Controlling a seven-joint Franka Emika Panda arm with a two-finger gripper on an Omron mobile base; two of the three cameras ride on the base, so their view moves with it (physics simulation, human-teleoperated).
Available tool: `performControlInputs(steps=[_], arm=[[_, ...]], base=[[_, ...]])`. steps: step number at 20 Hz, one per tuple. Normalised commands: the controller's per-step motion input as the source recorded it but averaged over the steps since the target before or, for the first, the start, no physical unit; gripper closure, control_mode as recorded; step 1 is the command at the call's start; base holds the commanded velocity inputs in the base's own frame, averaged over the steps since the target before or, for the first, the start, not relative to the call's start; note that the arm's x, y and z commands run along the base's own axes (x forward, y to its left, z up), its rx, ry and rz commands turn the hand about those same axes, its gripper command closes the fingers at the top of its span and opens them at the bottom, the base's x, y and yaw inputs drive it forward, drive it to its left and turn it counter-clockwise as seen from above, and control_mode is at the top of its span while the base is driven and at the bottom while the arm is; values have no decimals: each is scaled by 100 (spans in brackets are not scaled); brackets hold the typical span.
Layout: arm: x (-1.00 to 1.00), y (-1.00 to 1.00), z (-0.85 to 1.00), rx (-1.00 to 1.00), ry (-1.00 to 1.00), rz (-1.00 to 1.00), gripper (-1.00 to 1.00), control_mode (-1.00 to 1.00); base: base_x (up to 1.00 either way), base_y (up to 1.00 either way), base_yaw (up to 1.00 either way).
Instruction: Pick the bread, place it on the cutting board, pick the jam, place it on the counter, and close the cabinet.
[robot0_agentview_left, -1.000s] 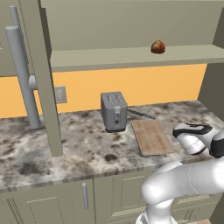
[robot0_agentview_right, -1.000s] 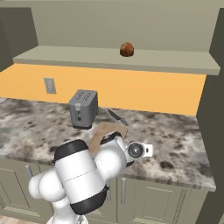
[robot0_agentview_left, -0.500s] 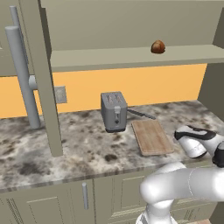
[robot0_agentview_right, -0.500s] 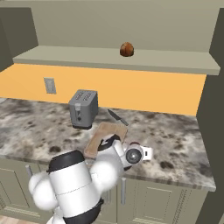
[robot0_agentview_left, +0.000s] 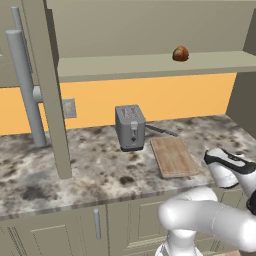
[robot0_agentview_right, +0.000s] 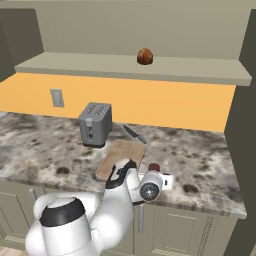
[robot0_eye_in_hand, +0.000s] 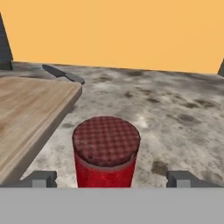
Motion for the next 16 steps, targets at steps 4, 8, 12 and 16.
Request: performControlInputs(steps=[4, 8, 12, 16], arm=[[-2, 0, 38, 0, 0, -9, -100, -100], [-10, 0, 44, 0, 0, -8, -100, -100], [-22, 0, 44, 0, 0, -6, -100, -100], [-32, 0, 51, 0, 0, -5, -100, -100]], base=[[0, 0, 0], [0, 0, 0], [0, 0, 0], [0, 0, 0]])
